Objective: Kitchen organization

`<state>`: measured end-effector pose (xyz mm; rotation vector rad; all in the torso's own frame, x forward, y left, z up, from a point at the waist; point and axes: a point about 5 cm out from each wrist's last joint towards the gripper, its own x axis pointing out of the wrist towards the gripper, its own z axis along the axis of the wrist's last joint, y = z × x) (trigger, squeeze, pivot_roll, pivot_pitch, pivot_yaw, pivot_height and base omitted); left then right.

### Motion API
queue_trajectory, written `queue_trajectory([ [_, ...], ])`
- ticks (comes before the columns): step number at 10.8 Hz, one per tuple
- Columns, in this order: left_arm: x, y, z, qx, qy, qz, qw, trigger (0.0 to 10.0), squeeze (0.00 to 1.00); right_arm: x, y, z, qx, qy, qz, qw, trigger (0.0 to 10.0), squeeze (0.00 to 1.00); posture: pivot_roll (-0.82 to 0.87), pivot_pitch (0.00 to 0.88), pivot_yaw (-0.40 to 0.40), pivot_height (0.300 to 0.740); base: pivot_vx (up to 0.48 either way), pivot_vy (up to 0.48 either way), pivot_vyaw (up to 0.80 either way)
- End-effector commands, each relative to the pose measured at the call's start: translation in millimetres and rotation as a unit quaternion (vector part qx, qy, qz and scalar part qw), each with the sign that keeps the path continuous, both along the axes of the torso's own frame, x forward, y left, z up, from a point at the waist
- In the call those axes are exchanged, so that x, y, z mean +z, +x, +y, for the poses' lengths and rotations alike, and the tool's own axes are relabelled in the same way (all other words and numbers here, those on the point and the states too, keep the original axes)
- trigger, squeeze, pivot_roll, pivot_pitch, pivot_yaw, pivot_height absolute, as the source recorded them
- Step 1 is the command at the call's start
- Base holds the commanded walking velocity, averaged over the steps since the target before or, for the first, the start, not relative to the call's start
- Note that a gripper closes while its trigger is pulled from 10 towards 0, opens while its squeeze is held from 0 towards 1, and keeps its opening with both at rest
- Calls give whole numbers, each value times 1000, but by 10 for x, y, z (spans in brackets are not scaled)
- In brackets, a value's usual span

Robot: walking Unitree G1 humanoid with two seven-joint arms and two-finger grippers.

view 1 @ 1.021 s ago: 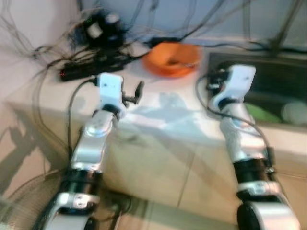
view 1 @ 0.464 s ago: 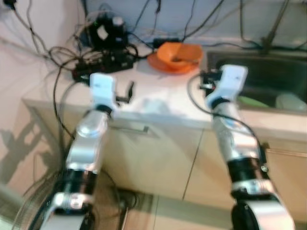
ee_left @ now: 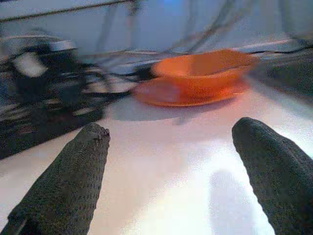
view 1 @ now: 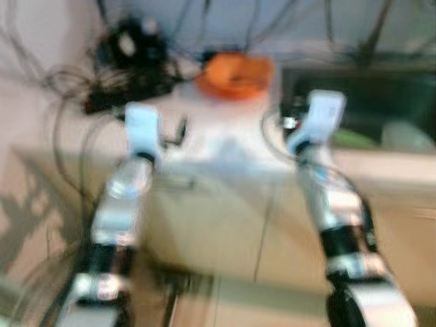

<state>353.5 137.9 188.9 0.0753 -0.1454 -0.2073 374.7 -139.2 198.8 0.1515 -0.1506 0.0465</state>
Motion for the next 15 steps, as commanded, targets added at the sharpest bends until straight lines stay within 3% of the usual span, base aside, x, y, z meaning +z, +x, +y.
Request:
queue_trajectory([
  [1,57,12,105,14,9,-7,1000,10000,0,33,8,86,12,5,-3,1000,10000,0,157,41,65,740,262,0,-438],
  [10,72,8,95,12,8,-12,1000,10000,0,59,2,109,19,-16,-19,1000,10000,0,155,28,60,740,265,0,-74],
  [11,79,15,95,12,6,-12,1000,10000,0,64,-4,129,25,-45,-22,998,10000,0,154,30,61,740,262,0,800],
  [15,77,17,88,12,5,-11,1000,10000,0,53,-1,117,23,-30,-20,999,10000,0,156,32,60,740,263,0,200],
])
